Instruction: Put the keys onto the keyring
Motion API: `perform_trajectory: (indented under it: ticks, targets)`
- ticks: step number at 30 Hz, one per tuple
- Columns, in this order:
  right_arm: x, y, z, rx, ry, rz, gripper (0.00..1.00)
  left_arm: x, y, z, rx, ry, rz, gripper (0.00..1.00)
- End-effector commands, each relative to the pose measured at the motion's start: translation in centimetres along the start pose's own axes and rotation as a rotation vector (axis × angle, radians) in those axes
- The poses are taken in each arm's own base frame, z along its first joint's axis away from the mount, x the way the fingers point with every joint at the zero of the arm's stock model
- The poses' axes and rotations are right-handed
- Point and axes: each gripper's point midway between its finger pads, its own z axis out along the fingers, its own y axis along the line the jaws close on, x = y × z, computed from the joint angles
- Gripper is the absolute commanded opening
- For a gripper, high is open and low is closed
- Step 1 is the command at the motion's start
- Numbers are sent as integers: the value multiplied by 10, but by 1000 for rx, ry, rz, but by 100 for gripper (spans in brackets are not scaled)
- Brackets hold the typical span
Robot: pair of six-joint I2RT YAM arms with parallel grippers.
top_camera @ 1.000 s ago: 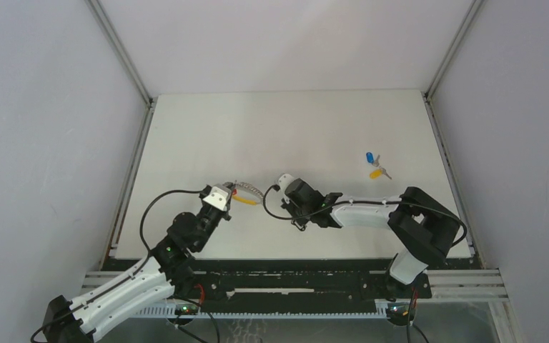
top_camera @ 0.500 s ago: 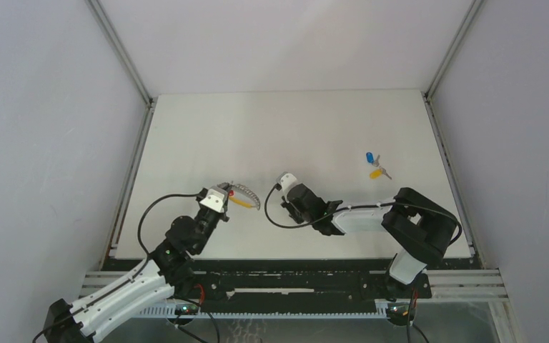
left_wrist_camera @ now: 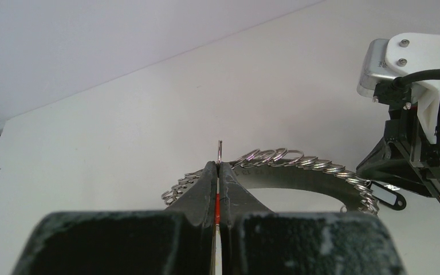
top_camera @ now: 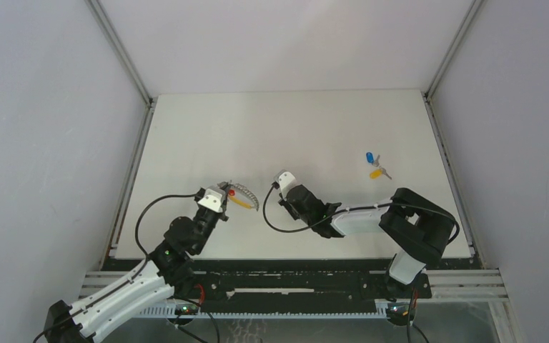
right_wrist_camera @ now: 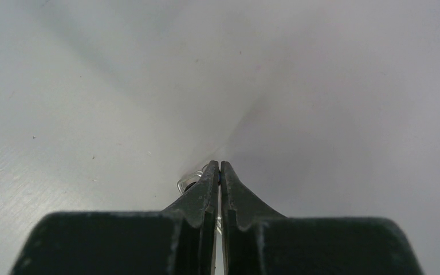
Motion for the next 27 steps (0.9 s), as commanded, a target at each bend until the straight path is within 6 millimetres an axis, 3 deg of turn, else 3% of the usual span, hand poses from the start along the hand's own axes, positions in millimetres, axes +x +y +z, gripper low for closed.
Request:
perform_trajectory:
  ticks: [1,16,27]
  targets:
    - [-10,5,3,-4,-46,-12,1,-19,4,1,-26,-81,-55,0]
    - [-15,4,0,119,-54,-192,0,-21,13,-3,-72,-94,-77,0]
    - [-23,8,14,158,-128,-226,0,-20,19,-5,-103,-97,-87,0]
